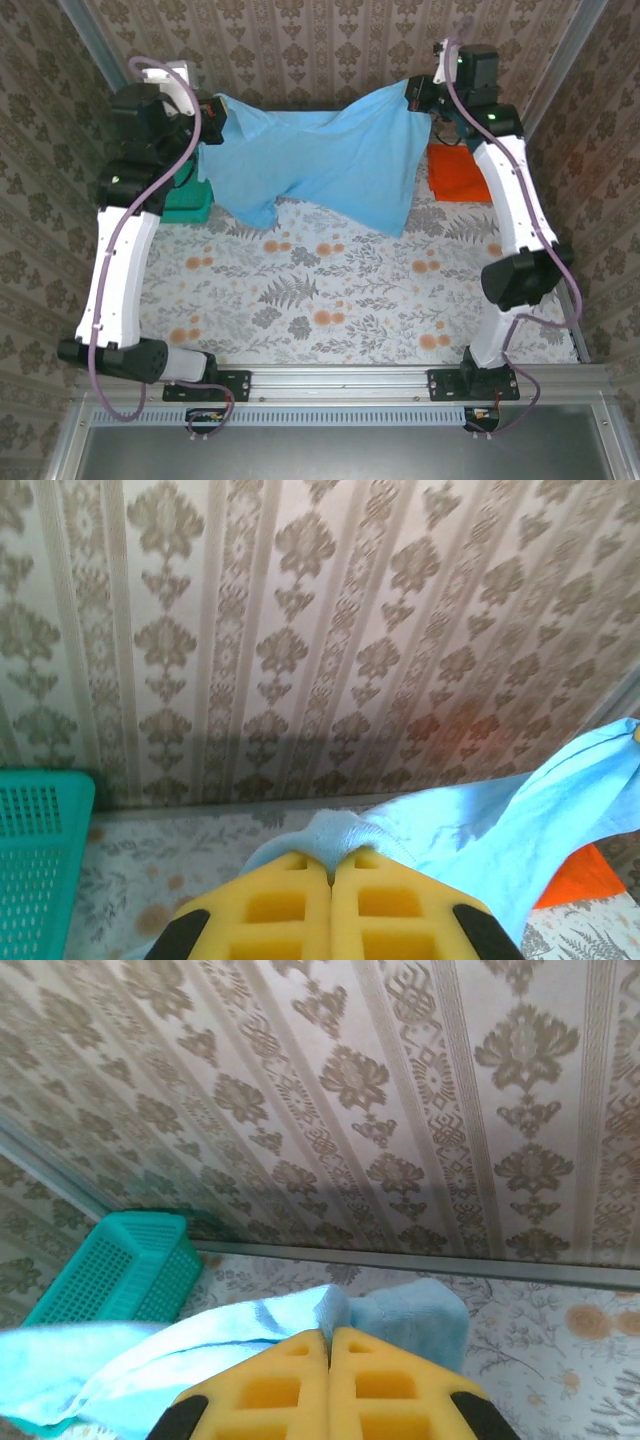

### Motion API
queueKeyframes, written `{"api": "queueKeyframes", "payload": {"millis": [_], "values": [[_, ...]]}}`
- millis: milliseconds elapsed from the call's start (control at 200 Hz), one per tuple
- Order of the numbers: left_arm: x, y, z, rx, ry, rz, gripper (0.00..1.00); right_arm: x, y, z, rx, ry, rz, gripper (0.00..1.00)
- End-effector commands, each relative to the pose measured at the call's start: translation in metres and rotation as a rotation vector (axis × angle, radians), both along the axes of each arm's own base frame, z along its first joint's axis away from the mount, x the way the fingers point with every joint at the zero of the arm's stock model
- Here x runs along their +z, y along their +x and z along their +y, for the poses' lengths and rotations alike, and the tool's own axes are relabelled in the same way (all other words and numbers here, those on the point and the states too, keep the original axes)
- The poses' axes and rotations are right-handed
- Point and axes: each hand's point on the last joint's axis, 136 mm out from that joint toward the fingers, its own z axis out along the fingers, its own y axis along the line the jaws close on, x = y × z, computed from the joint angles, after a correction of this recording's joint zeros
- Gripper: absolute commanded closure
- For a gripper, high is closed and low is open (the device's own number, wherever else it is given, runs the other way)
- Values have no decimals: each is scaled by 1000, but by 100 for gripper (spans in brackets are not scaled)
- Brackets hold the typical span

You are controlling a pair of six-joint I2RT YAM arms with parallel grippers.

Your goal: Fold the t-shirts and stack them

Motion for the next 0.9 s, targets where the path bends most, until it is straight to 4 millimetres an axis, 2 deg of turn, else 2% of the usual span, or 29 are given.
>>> {"api": "queueKeyframes", "payload": {"millis": [0,65,115,205,270,295,315,340,385,410,440,485,520,570,635,765,895], "values": [[2,-36,-1,-83,51,-35,100,20,-61,0,28,-59,-38,100],[-16,-57,0,-99,40,-2,100,5,-91,4,50,-40,-48,100],[-40,-76,1,-112,19,41,100,-7,-122,8,64,-20,-57,100],[-77,-116,2,-148,-25,86,100,-65,-169,25,119,4,6,98],[-103,-144,4,-166,-32,128,97,-112,-193,23,87,30,81,94],[-113,-154,6,-167,-33,149,92,-132,-200,20,69,50,120,93],[-122,-161,8,-167,-31,164,84,-147,-206,17,51,63,155,92],[-132,-168,11,-162,-30,177,76,-167,-213,14,38,76,198,85],[-146,-178,18,-132,-28,194,54,-194,-225,12,31,82,253,63],[-153,-181,21,-114,-31,204,37,-208,-231,7,7,76,280,51],[-158,-184,24,-102,-32,204,30,-222,-236,-4,-45,62,308,39],[-163,-184,24,-98,-33,213,29,-234,-241,-23,-137,34,329,28],[-166,-181,23,-100,-36,230,26,-240,-243,-39,-215,18,342,24],[-169,-175,18,-116,-43,260,24,-245,-242,-58,-302,17,359,23],[-174,-165,9,-146,-59,300,24,-248,-238,-73,-369,37,383,23],[-195,-135,-1,-115,-33,400,24,-260,-216,-67,-342,41,440,27],[-237,-96,-14,-20,39,562,26,-289,-186,-55,-297,-3,583,33]]}}
